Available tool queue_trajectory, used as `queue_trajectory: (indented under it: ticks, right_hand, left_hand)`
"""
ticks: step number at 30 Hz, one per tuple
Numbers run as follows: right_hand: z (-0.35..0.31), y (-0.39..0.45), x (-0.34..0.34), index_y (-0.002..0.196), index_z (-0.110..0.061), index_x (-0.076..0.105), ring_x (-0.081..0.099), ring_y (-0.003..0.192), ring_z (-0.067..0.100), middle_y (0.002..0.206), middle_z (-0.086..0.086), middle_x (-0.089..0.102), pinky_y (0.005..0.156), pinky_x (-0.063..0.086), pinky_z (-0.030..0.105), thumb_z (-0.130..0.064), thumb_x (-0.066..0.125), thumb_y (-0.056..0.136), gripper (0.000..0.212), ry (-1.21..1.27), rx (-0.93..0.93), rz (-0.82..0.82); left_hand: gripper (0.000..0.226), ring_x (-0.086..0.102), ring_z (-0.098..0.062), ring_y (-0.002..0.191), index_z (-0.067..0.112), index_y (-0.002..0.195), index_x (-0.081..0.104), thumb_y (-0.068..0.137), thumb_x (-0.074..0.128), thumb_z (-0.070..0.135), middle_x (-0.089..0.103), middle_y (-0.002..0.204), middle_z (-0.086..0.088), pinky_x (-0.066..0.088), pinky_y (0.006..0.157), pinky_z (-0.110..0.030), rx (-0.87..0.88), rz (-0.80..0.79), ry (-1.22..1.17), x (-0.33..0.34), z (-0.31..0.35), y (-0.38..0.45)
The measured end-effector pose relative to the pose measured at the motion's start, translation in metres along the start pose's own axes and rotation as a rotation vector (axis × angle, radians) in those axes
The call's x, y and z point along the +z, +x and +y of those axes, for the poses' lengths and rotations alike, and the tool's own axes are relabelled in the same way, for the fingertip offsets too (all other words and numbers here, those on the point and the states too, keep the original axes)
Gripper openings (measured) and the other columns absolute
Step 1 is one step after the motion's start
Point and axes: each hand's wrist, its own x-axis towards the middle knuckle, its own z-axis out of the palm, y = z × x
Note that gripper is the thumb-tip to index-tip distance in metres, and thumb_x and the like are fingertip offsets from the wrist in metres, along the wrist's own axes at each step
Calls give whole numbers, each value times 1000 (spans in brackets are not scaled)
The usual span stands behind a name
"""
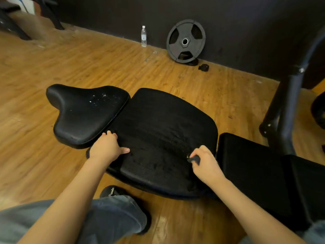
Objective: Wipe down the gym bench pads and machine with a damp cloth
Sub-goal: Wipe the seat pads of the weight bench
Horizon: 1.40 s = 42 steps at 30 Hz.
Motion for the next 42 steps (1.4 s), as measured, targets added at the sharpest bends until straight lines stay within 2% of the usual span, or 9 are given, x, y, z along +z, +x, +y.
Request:
queue_trajectory:
  ticks: [3,7,13,18,23,26,32,37,42]
  right_hand:
    - [23,-19,-9,81,-20,54,50,78,15,89,-2,43,74,48,36,0,55,85,21,2,39,18]
    - [23,-24,-8,80,-22,53,49,80,13,89,-3,42,75,48,31,-1,55,86,22,-12,31,39]
    - [5,-14,-2,86,-14,60,51,91,15,91,-3,46,78,42,22,-2,52,87,14,-81,-19,-11]
    - [-53,17,19,91,-9,62,48,99,16,95,-2,45,84,40,21,-2,52,87,13,-60,-160,-64]
    - [-123,66,40,92,-6,64,47,101,21,98,3,45,68,28,22,-2,47,90,17,-71,-248,-92]
    - [-161,93,58,97,-6,63,47,104,23,109,8,49,69,29,26,-4,50,89,16,-147,-346,-142]
    - [-219,126,93,95,-2,61,45,105,29,109,14,48,72,35,29,-2,51,86,13,-134,-459,-208]
    - [-208,116,90,96,-7,61,43,103,22,104,5,44,68,29,27,-4,52,88,12,-130,-445,-172]
    - [-161,80,60,93,-9,63,41,101,17,102,1,43,53,20,21,-2,50,88,15,-52,-346,-148]
  left_hand:
    - [86,18,-28,144,6,150,18,87,61,45,14,158,-13,24,115,-39,9,-2,-1,1,-2,-4]
    - [88,10,-28,146,6,150,15,87,61,46,8,159,-12,19,117,-39,12,-29,2,2,-4,-11]
    - [89,12,-26,146,9,151,16,85,62,48,8,159,-10,25,115,-40,8,-53,35,1,-3,-10]
    - [93,13,-27,145,9,151,14,83,62,51,8,159,-11,28,114,-41,40,-107,88,-3,-7,-5]
    - [100,10,-26,146,9,152,9,81,66,51,4,159,-10,24,114,-39,107,-143,134,-6,-16,0]
    - [109,3,-28,147,1,150,6,77,67,55,2,158,-17,19,115,-38,37,-126,103,-3,-18,0]
    - [118,3,-29,147,-3,149,5,72,69,60,3,157,-20,20,115,-38,2,-136,30,-1,-30,6]
    - [113,7,-28,146,-1,149,11,72,71,57,6,157,-19,24,113,-39,14,-136,45,-1,-30,7]
    - [104,18,-30,143,1,147,22,73,71,56,16,156,-19,31,109,-39,-9,-140,81,-6,-24,3]
